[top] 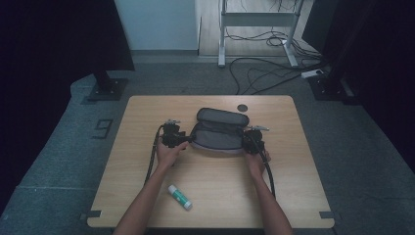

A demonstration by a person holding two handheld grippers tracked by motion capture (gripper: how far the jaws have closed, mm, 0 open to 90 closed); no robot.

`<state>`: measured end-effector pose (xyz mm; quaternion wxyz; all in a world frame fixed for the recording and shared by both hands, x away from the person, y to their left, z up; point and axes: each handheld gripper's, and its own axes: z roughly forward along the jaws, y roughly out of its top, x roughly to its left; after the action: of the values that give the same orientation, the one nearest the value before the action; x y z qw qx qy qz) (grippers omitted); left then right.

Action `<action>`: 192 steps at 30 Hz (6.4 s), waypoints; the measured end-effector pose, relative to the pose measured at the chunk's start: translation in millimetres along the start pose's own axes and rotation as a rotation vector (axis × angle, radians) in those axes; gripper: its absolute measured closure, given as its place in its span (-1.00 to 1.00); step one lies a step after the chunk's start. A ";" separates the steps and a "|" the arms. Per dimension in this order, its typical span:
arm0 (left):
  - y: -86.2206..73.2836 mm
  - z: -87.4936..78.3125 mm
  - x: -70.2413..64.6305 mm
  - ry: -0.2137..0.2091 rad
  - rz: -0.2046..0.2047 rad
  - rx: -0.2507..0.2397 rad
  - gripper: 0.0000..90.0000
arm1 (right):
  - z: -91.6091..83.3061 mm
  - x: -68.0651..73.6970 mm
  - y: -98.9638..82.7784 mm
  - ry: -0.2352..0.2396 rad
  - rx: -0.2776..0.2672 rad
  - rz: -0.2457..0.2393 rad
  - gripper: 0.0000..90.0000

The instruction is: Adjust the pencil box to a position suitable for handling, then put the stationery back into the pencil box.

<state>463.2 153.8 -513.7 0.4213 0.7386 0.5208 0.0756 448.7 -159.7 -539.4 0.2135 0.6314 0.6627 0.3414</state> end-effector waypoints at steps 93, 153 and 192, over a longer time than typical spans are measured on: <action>-54.7 -83.3 -8.8 -0.111 0.121 0.075 0.90 | -104.5 32.1 -56.4 0.229 -0.158 -0.168 0.91; -122.7 -141.4 0.4 -0.019 0.120 0.026 -0.27 | -146.4 46.7 -95.6 0.445 -0.178 -0.276 -0.16; -127.1 -148.3 20.4 0.009 0.072 -0.004 -0.25 | -130.5 140.3 -109.3 0.610 -0.112 -0.420 -0.05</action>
<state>301.0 264.5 -515.5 0.4174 0.7559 0.4954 0.0949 264.4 -42.4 -509.3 0.1059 0.3382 0.7913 0.4982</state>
